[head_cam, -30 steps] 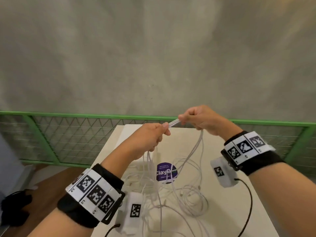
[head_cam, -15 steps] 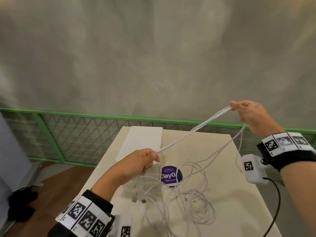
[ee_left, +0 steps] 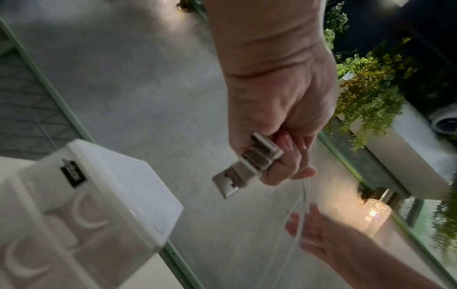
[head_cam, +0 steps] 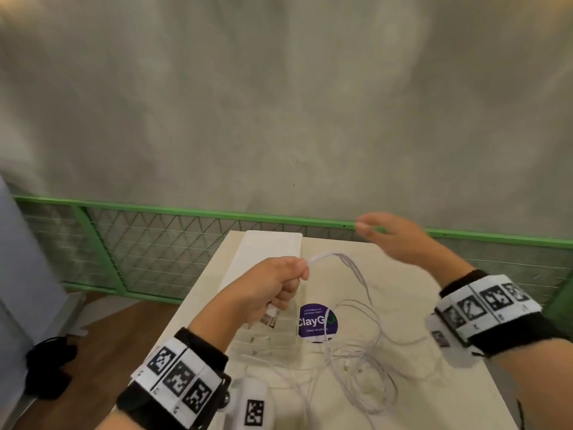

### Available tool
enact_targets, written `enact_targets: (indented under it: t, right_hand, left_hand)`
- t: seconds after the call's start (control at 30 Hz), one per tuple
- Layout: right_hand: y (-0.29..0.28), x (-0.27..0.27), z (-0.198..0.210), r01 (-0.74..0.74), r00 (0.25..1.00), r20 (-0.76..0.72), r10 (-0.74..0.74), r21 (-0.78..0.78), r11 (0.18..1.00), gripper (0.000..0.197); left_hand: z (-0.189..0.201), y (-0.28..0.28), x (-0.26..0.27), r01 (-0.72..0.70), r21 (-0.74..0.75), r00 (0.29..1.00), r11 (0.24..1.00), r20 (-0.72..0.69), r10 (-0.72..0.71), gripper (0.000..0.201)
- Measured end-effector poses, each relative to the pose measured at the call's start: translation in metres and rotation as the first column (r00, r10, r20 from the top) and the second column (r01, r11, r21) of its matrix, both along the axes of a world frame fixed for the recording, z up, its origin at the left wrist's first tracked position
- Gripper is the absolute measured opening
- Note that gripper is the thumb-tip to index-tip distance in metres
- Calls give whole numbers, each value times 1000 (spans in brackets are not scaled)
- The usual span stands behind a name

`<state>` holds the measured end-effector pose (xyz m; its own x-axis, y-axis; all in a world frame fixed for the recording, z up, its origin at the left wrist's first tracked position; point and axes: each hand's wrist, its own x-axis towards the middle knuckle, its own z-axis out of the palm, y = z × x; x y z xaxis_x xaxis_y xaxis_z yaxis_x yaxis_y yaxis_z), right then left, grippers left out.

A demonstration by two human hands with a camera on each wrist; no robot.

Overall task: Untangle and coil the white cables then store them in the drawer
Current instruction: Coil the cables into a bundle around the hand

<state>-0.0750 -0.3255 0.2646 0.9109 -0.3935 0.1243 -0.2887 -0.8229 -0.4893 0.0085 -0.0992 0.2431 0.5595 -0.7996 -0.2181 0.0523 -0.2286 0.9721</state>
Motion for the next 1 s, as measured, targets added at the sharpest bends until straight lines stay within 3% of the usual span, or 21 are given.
enact_targets:
  t: [0.07, 0.1, 0.2, 0.4, 0.5, 0.63, 0.8, 1.0]
  right_hand:
    - [44, 4, 5, -244, 965, -41, 260, 227, 943, 35]
    - [54, 5, 6, -294, 939, -73, 337, 339, 893, 32]
    - [48, 3, 11, -277, 923, -113, 369, 470, 838, 29]
    - [-3, -10, 21, -119, 987, -58, 147, 341, 932, 30]
    - [-8, -13, 20, -95, 995, 13, 96, 327, 940, 14]
    - [-6, -13, 3, -19, 996, 94, -7, 275, 961, 17]
    - [29, -2, -25, 111, 966, 213, -149, 180, 977, 25]
    - [92, 6, -63, 75, 974, 197, -114, 194, 978, 33]
  left_hand:
    - [2, -9, -5, 24, -35, 999, 999, -43, -26, 32]
    - [3, -11, -5, 24, -52, 998, 998, -58, -27, 33]
    - [1, -4, 2, -8, -66, 998, 998, -67, 3, 32]
    - [-4, 19, 15, -92, -57, 993, 994, -80, 87, 30]
    - [-8, 18, 14, -130, -115, 980, 985, -166, 110, 29]
    - [-10, 14, 14, -224, -216, 945, 950, -288, 157, 27]
    - [-20, -4, 2, -378, -285, 870, 881, -434, 233, 27]
    - [-25, -27, -12, -477, -263, 829, 838, -451, 331, 36]
